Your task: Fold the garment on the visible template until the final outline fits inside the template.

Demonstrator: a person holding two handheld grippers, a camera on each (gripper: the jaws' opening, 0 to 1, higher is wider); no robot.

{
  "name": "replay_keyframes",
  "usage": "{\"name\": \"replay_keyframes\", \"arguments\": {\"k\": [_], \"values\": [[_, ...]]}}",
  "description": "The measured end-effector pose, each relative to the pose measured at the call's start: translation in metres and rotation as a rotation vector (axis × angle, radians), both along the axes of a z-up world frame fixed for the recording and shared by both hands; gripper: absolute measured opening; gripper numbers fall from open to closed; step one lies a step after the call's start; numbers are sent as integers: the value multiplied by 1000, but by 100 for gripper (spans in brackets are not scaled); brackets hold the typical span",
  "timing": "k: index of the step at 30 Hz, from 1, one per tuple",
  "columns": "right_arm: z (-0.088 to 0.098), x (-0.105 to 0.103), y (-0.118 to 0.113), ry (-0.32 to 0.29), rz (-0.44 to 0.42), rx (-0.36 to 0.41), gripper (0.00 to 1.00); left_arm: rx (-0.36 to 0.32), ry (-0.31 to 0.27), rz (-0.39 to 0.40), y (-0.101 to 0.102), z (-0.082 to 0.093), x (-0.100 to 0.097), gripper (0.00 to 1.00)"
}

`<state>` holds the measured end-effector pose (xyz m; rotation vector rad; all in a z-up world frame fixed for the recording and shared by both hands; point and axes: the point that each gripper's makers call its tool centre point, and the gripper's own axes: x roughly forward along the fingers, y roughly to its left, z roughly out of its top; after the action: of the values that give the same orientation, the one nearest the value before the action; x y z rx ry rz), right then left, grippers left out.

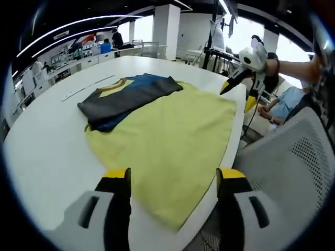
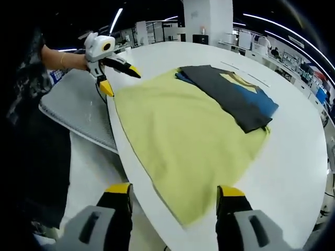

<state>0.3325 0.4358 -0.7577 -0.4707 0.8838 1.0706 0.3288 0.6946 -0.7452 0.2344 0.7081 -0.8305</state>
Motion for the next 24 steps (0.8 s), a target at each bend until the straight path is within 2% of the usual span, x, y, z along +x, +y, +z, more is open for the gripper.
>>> {"name": "replay_keyframes", "arguments": {"k": [3,12,15,16,18,24], "values": [[-2,1,-1,-5,-3,-8,60,34,25,-14,5,-11,-7,59],[-11,1,-9,-16,2,-58,52,93,47,-56,10,-24,-17,51],[-12,2,-12,-19,-11,-65,50,101,49,-47,14,-27,-18,49],[-12,3,-12,-20,-15,-63,50,90,33,-39,14,-26,-16,49],[-13,2,-13,-19,-14,-67,49,99,48,-43,14,-26,-19,49],[-16,2,-14,-29,-4,-79,44,159,25,-46,18,-27,-14,41]]}}
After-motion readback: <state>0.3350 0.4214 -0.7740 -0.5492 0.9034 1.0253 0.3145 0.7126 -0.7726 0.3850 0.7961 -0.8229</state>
